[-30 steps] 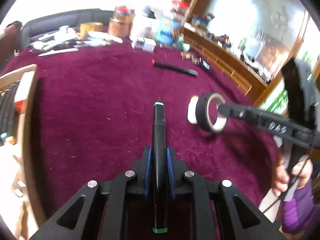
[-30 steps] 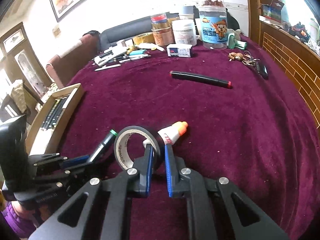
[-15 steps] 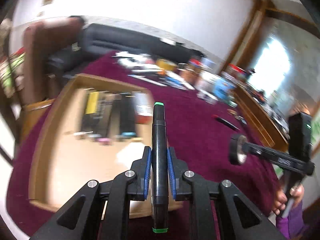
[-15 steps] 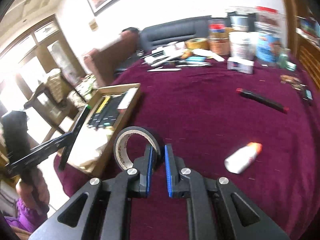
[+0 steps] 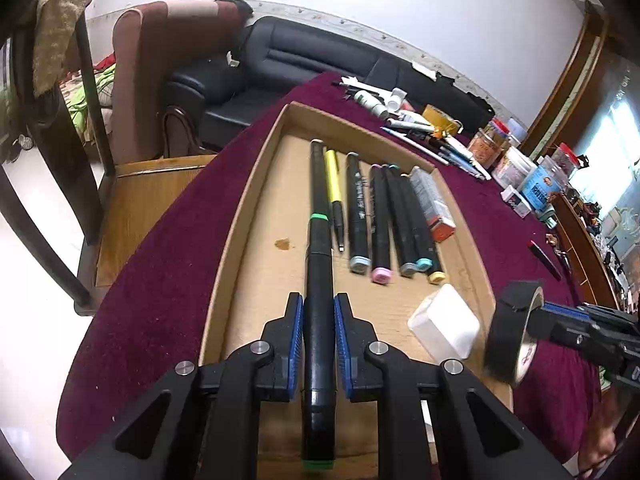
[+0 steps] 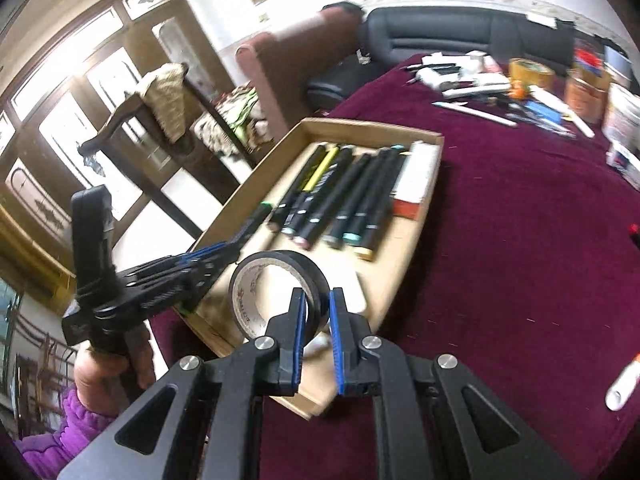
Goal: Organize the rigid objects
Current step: 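Carry the marker and tape roll with both tools over the cardboard tray, then open both tools to drop the marker and tape roll into the tray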
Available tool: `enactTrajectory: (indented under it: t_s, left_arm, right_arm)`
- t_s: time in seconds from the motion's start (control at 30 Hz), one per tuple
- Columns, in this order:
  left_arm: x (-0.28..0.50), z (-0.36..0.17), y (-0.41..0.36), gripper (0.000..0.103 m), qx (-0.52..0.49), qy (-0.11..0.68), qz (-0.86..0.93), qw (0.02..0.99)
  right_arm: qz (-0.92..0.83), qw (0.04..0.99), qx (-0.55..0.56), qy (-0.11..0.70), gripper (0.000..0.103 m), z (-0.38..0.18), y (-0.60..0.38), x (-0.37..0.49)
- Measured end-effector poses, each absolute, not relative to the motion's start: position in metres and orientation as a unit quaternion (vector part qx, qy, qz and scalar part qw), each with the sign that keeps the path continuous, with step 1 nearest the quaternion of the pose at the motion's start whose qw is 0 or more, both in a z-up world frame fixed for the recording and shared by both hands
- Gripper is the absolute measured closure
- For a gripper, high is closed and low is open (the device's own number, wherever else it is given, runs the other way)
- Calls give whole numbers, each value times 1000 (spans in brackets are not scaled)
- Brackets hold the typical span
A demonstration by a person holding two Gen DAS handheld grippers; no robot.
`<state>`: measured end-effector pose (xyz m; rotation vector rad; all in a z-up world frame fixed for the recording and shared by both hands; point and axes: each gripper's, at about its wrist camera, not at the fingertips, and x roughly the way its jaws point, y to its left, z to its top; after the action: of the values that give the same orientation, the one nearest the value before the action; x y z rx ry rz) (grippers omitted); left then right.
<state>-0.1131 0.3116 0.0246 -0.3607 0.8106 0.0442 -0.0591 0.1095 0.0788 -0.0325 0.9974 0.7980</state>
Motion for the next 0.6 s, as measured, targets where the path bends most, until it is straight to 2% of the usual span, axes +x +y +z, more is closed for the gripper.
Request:
enactTrajectory:
  t_s: [0.13, 0.17, 0.23, 0.27, 0.3, 0.37, 0.6]
  left_arm:
    - [-114, 25, 317, 87, -181, 390, 23, 903]
    - [-116, 26, 317, 84, -185, 388, 19, 903]
    - [-119, 28, 319, 63, -197, 385, 9, 902]
    - [-122, 31, 321, 46, -206, 378, 3, 903]
    - [-125, 35, 321, 37, -212, 370, -3, 904]
    - [-133, 45, 321, 31, -219, 354, -10, 909]
    - [-161, 68, 329, 21, -220, 307, 28, 925]
  right_arm:
    - [380, 791, -27, 478, 91, 71, 133, -60]
    - [380, 789, -32, 482, 91, 67, 139, -59]
    - [377, 785, -43, 489, 91, 60, 150, -59]
    - [377, 784, -46, 492, 91, 58, 154, -59]
    - [375, 782, -51, 496, 91, 54, 158, -59]
    - [371, 780, -59, 500, 91, 51, 166, -60]
    - [346, 792, -101, 493, 91, 44, 184, -59]
